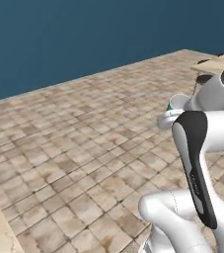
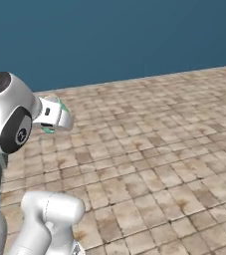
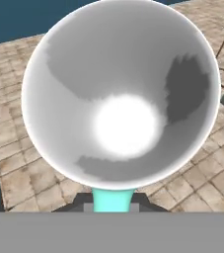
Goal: Clear the mugs and bowl far away from the sink.
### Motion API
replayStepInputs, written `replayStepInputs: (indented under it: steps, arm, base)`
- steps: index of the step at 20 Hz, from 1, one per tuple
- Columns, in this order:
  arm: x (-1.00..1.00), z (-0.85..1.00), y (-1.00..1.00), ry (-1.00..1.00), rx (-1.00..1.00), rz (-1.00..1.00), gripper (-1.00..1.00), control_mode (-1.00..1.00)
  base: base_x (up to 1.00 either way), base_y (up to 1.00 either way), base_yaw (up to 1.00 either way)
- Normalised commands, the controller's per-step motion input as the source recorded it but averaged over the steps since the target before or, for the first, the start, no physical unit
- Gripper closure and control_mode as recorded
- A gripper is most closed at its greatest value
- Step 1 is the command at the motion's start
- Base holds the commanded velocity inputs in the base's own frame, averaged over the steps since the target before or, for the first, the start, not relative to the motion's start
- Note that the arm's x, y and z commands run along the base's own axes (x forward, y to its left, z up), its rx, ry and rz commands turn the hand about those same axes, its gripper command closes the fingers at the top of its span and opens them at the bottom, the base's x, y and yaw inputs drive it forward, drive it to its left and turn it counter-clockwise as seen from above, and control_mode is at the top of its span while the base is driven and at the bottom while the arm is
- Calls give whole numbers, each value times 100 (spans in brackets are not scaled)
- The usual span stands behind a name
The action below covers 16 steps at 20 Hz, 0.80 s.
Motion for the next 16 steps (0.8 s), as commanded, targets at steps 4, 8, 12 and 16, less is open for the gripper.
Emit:
replayStepInputs:
  steps: [4, 8, 12, 16]
  arm:
    - [0, 0, 0, 0, 0, 0, 100, 100]
    - [0, 0, 0, 0, 0, 0, 100, 100]
    - [0, 0, 0, 0, 0, 0, 100, 100]
    - [0, 0, 0, 0, 0, 0, 100, 100]
  base:
    - [0, 0, -100]
    - [3, -1, -97]
    - [72, -6, -65]
    - [100, 7, -17]
